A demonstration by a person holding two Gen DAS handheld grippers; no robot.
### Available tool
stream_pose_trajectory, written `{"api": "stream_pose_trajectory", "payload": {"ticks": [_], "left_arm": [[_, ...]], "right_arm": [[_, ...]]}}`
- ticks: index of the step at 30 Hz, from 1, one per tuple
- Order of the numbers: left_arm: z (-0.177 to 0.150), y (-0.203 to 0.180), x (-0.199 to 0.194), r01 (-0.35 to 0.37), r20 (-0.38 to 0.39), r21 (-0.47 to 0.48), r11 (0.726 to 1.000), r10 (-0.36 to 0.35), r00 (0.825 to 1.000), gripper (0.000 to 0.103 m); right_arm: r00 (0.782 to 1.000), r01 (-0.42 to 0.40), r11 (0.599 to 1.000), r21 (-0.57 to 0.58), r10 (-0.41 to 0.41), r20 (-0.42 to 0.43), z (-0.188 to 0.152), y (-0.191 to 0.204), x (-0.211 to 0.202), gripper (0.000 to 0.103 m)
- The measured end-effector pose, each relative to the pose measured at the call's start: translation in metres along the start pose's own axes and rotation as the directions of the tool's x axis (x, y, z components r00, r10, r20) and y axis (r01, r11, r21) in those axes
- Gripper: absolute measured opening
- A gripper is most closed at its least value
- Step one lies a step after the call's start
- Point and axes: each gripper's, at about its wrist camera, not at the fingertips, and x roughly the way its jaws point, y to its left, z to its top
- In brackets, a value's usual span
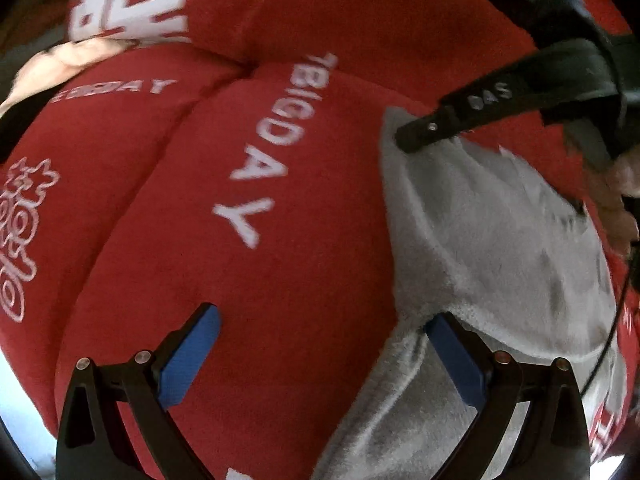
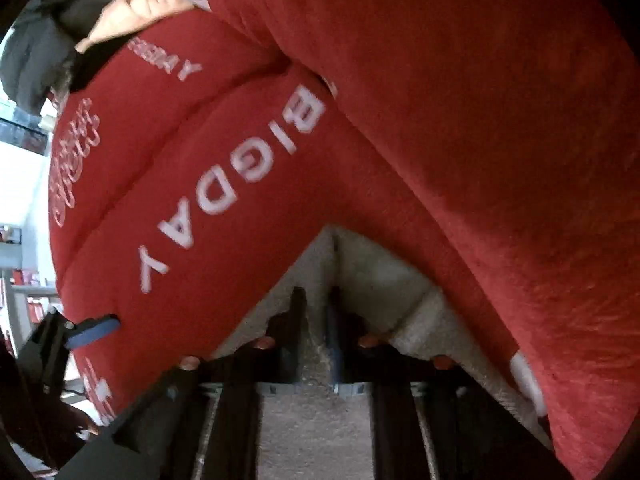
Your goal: Fold small clothes
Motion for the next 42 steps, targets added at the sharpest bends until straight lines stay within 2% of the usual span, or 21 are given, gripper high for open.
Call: {"api": "stream_pose_trajectory", "payload": {"ticks": [3,6,8,10,12,13,14,18,22,24,28,29,30,31,32,35,37,39,40,41,42], "left_arm": [[0.002,0.014,-0.004,-0.018,0.026,-0.054,0.998,0.019,0.999,0.103],[0.002,0.025,0.002,-0.006,0.004,-0.073,0.997,0.006,1.000,0.103],[-0.001,0.028,0.002,-0.007,-0.006,-0.066,0.998,0.007,1.000,0.103],[-0.007,0.032,-0.005,-0.023,0.004,-0.047,0.999,0.023,1.000,0.103],[-0.011,0.038,-0.012,-0.017,0.004,-0.041,0.999,0.017,1.000,0.103],[-0.012,0.043,-0.016,-0.012,0.003,-0.042,0.999,0.012,1.000,0.103],[-0.012,0.046,-0.021,-0.009,0.005,-0.042,0.999,0.009,1.000,0.103],[-0.001,0.040,-0.035,-0.006,0.026,0.018,1.000,0.006,1.000,0.103],[0.017,0.021,-0.043,0.023,0.051,0.075,0.997,-0.027,0.998,0.103],[0.024,0.006,-0.042,0.038,0.057,0.103,0.994,-0.045,0.997,0.103],[0.033,-0.025,-0.011,0.011,0.026,0.177,0.984,-0.016,1.000,0.103],[0.034,-0.030,-0.002,0.000,0.003,0.179,0.984,-0.001,1.000,0.103],[0.033,-0.032,0.009,-0.001,-0.027,0.180,0.984,0.006,1.000,0.103],[0.032,-0.033,0.014,-0.002,-0.043,0.182,0.983,0.010,0.999,0.103],[0.030,-0.034,0.020,-0.015,-0.052,0.190,0.982,0.025,0.998,0.103],[0.025,-0.037,0.025,-0.043,-0.047,0.226,0.973,0.055,0.997,0.103],[0.025,-0.038,0.024,-0.051,-0.043,0.234,0.971,0.063,0.997,0.103],[0.025,-0.038,0.026,-0.044,-0.055,0.228,0.973,0.058,0.997,0.103],[0.026,-0.037,0.028,-0.038,-0.065,0.215,0.976,0.053,0.996,0.103],[0.027,-0.036,0.029,-0.031,-0.076,0.197,0.980,0.047,0.996,0.103],[0.028,-0.036,0.030,-0.030,-0.083,0.191,0.981,0.046,0.996,0.103]], "right_arm": [[0.999,0.016,0.999,-0.047,-0.013,0.050,0.009,0.013,-0.010,0.008],[0.997,0.028,0.998,-0.048,-0.025,0.068,0.022,0.019,-0.004,0.008],[0.989,0.115,0.992,-0.051,-0.109,0.096,0.026,0.022,0.008,0.007],[0.987,0.140,0.990,-0.034,-0.137,0.082,0.031,0.024,0.019,0.009],[0.981,0.171,0.985,0.004,-0.171,0.091,0.027,0.020,0.014,0.025],[0.977,0.178,0.984,0.030,-0.181,0.113,0.023,0.019,0.005,0.037],[0.974,0.183,0.982,0.045,-0.187,0.129,0.020,0.019,-0.003,0.044],[0.968,0.145,0.976,0.162,-0.174,0.181,-0.009,0.007,-0.039,0.044],[0.967,0.042,0.926,0.375,-0.131,0.216,-0.070,-0.011,-0.068,0.044],[0.965,0.010,0.884,0.468,-0.131,0.227,-0.117,-0.024,-0.082,0.044],[0.966,0.001,0.751,0.660,-0.172,0.194,-0.215,-0.042,-0.097,0.044],[0.963,-0.004,0.682,0.732,-0.194,0.186,-0.251,-0.053,-0.101,0.044],[0.962,-0.008,0.638,0.770,-0.206,0.181,-0.270,-0.060,-0.104,0.044],[0.960,-0.022,0.566,0.824,-0.219,0.176,-0.296,-0.071,-0.106,0.044],[0.959,-0.046,0.458,0.888,-0.228,0.167,-0.327,-0.085,-0.106,0.045],[0.954,-0.126,0.284,0.951,-0.229,0.195,-0.373,-0.107,-0.101,0.046],[0.938,-0.222,0.199,0.955,-0.226,0.265,-0.392,-0.119,-0.093,0.046],[0.917,-0.287,0.154,0.946,-0.242,0.317,-0.402,-0.129,-0.089,0.045],[0.909,-0.305,0.146,0.941,-0.252,0.333,-0.403,-0.132,-0.088,0.045],[0.901,-0.322,0.140,0.936,-0.256,0.349,-0.403,-0.136,-0.088,0.041],[0.899,-0.330,0.145,0.933,-0.251,0.358,-0.401,-0.140,-0.090,0.015]]}}
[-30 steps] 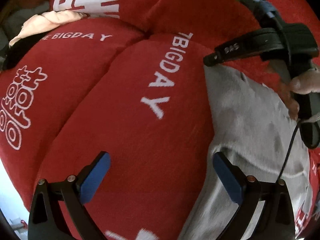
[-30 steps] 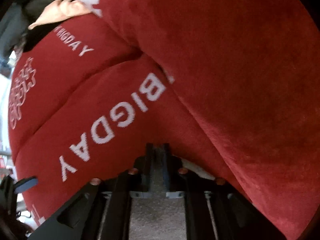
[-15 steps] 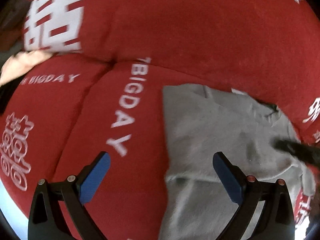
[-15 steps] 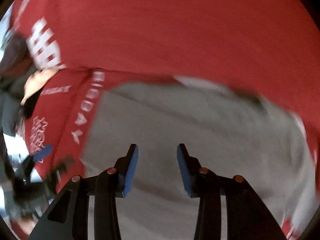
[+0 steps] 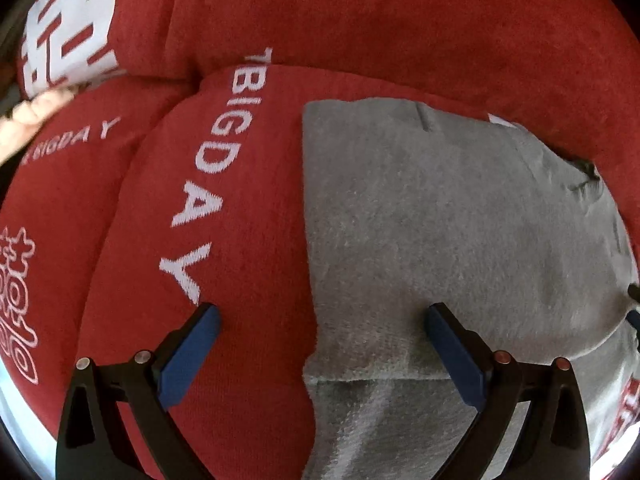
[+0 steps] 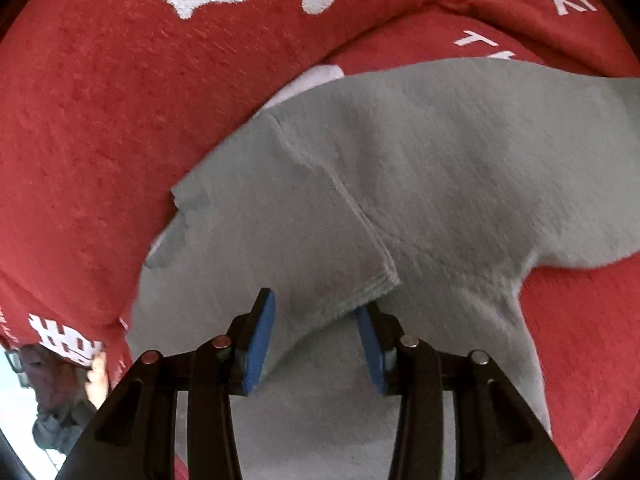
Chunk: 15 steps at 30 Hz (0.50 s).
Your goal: Fold small clothes
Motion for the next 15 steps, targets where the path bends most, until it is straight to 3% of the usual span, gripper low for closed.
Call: {"api": "stream_pose_trajectory", "payload": {"ticks": [1,7,10,11,15], "left_arm": [[0.001,-0.001,0.000,-0.004,-0.007,0.002,1.000,0.004,1.000,0.103],[0.005,-0.001,-0.013,-0.027,0.002,-0.001,1.000,0.027,1.000,0.103],[-0.002,-0.006,-0.023,-0.030,0.002,0.000,1.000,0.030,1.000,0.103],[-0.003,-0.011,-0.026,-0.034,0.002,0.007,0.999,0.034,0.999,0.103],[-0.013,-0.034,-0.042,-0.021,-0.013,0.046,0.999,0.021,1.000,0.103]], "right_arm": [[1.000,-0.012,1.000,-0.021,0.012,-0.001,0.002,0.004,-0.001,0.008],[0.999,0.021,0.976,-0.218,-0.013,0.037,0.002,0.027,-0.021,0.009],[0.995,0.103,0.972,-0.213,-0.104,0.004,0.001,0.012,-0.011,0.010],[0.991,0.126,0.972,-0.200,-0.131,-0.010,0.000,0.006,-0.009,0.016],[0.993,0.116,0.982,-0.146,-0.120,-0.015,-0.002,-0.015,-0.023,0.027]]}}
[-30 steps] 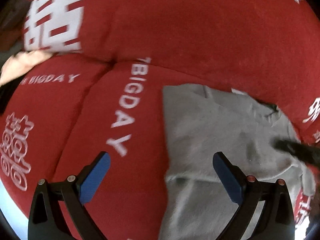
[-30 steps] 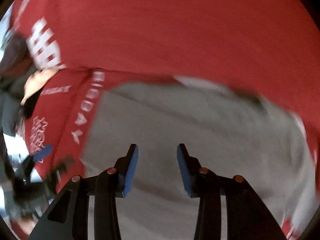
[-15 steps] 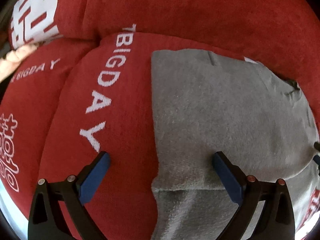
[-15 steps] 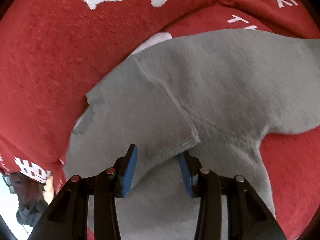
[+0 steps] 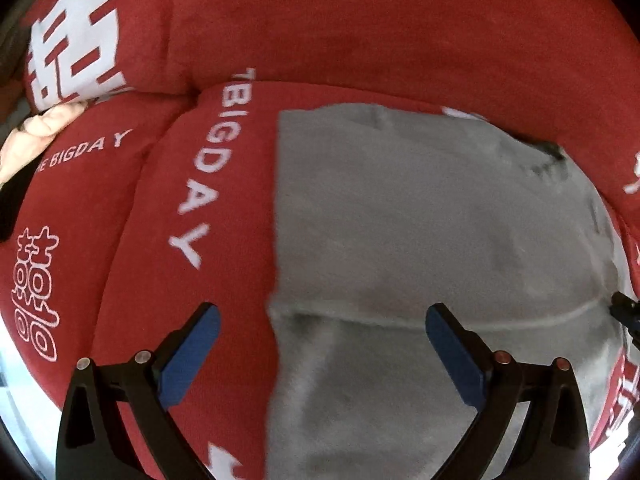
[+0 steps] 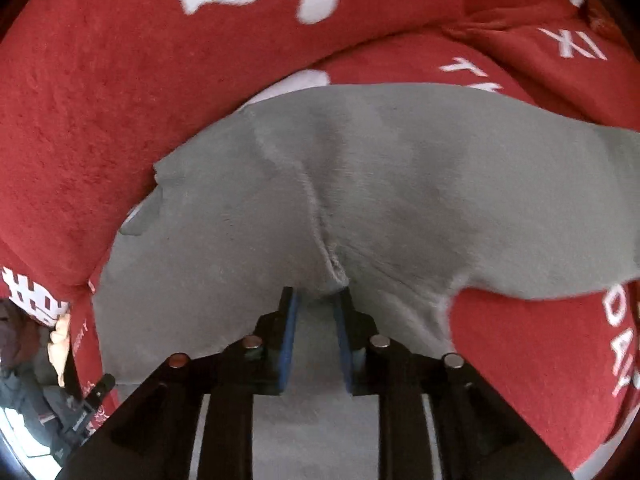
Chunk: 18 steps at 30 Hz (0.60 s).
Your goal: Fold small clothes
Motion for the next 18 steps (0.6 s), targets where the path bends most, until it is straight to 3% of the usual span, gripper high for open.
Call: {"api": "stream_pose_trajectory", "payload": {"ticks": [4,9,14,18], "left_arm": [[-0.018,-0.035,-0.005,0.065,-0.085,0.021,0.998,-0.063,0.994,0.103],[-0.037,-0.088,-0.019,0.134,-0.128,0.086,0.987,-0.122,0.984,0.103],[-0.052,-0.139,-0.031,0.175,-0.162,0.147,0.974,-0.151,0.975,0.103],[-0.056,-0.168,-0.036,0.191,-0.176,0.180,0.965,-0.159,0.971,0.103]], "right_arm": [[0.999,-0.022,1.000,-0.005,0.022,-0.028,-0.013,-0.016,-0.018,0.032],[0.998,-0.039,0.999,0.013,0.039,-0.051,-0.031,-0.041,-0.039,0.046],[0.993,-0.065,0.997,0.047,0.069,-0.092,-0.057,-0.052,-0.039,0.047],[0.993,-0.086,0.991,0.098,0.093,-0.071,-0.066,-0.072,-0.044,0.047]]}}
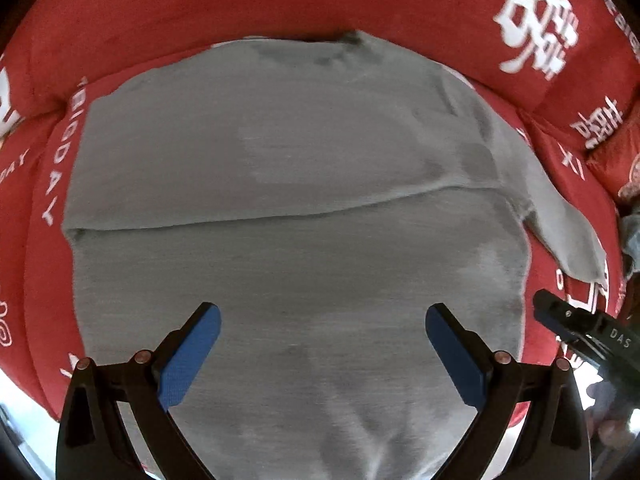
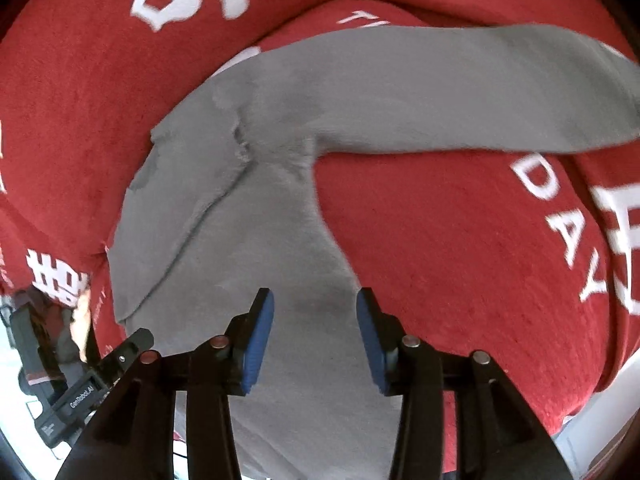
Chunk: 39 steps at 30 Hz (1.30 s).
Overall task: Fold small clothes
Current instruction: 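Grasp the cuff of the other sleeve with the right tool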
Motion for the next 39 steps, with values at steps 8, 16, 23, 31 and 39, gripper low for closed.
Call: {"api": "stream_pose_trajectory", "payload": {"ticks": [8,16,23,31,39], "left_arm": [[0.009,-0.053,0.019,-0.008,-0.034,0.092,0.996,0.011,0.999,0.103],[0.016,-0.100,0.038,-0.006,-0.047,0.146,0.989,0.014,0.999,0.103],[0.036,-0.125,0.039,-0.028,0.027,0.146,0.989,0.024,0.999,0.103],[0.053,-0.139,0.047,-0.044,0.048,0.141,0.989,0.037,0.998,0.103],[0.052,-0.160,0.049,-0.035,0.067,0.164,0.986,0.024,0.997,0.103]], "right_arm": [[0.988,-0.111,0.960,0.255,0.079,0.130,0.012,-0.092,-0.026,0.047],[0.964,-0.158,0.897,0.413,0.050,0.262,0.031,-0.169,-0.051,0.047],[0.936,-0.256,0.838,0.482,0.092,0.339,0.042,-0.209,-0.050,0.047],[0.896,-0.351,0.805,0.477,0.142,0.420,0.064,-0.229,-0.051,0.047],[0.870,-0.441,0.767,0.465,0.240,0.430,0.082,-0.223,-0.055,0.008]]}}
